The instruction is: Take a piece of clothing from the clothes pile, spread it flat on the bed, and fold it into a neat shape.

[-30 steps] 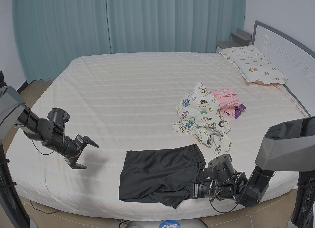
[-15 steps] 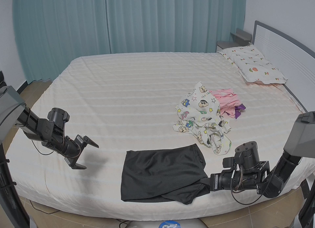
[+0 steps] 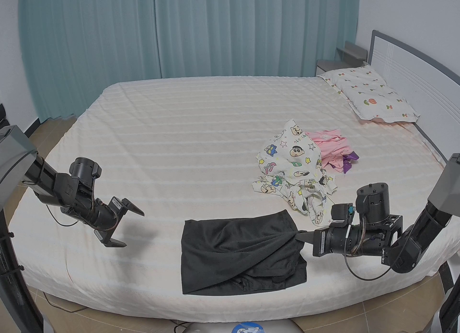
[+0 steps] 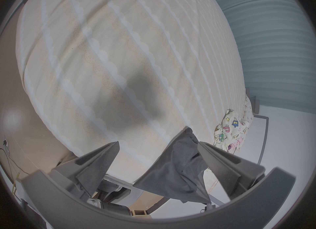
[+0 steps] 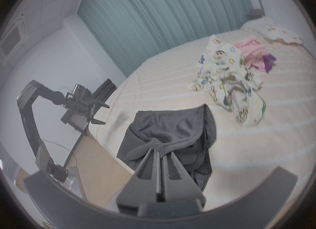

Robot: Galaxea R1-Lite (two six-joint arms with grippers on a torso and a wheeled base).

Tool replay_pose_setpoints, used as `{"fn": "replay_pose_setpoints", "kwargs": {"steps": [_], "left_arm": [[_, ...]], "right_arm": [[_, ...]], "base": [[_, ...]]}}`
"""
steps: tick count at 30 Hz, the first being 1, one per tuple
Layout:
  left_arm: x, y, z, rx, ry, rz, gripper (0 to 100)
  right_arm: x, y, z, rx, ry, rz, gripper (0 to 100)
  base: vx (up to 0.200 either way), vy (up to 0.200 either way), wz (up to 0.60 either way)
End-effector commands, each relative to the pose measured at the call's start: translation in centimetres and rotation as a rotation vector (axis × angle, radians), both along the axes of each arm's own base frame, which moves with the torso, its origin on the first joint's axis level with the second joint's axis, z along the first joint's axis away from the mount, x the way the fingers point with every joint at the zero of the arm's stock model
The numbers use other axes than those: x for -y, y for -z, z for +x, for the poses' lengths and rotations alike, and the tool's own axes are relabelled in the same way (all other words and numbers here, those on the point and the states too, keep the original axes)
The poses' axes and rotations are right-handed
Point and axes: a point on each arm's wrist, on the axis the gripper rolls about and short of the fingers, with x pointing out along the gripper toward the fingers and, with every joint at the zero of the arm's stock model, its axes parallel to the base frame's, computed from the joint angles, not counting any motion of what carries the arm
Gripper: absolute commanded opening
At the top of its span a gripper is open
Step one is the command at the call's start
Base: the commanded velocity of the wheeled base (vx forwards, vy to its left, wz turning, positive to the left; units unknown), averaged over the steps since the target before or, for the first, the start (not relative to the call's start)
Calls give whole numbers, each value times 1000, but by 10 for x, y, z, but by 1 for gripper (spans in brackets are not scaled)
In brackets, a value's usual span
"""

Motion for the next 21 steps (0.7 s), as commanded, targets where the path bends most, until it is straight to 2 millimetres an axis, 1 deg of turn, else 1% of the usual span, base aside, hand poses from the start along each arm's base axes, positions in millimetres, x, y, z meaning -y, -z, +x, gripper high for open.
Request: {"fn": "replay_pose_setpoints", "kwargs": {"steps": [1,4,7,12,15,17,19,21], "left_arm": [[0,0,0,1,-1,-1,100],[0,0,0,1,-1,-1,100],[0,0,0,1,-1,-1,100],[-1,0,0,1,-3,1,100],[-1,0,0,1,-3,1,100],[0,0,0,1,-1,1,100],[-1,0,0,-1,-3,1,100],[0,0,0,-1,-1,1,100]], "right_arm": [[-3,-10,7,82,-28,-21,0],[-4,-14,10,117,-38,-29,0],[-7,-23,17,186,-58,-43,0],[-8,-24,21,280,-103,-111,0],[-10,-27,25,325,-109,-114,0],[-9,-19,22,315,-126,-144,0],[-3,-1,14,269,-149,-199,0],[3,9,9,225,-154,-218,0]], "base": [[0,0,0],[0,0,0],[0,0,0],[0,0,0],[0,0,0],[0,0,0],[0,0,0],[0,0,0]]}}
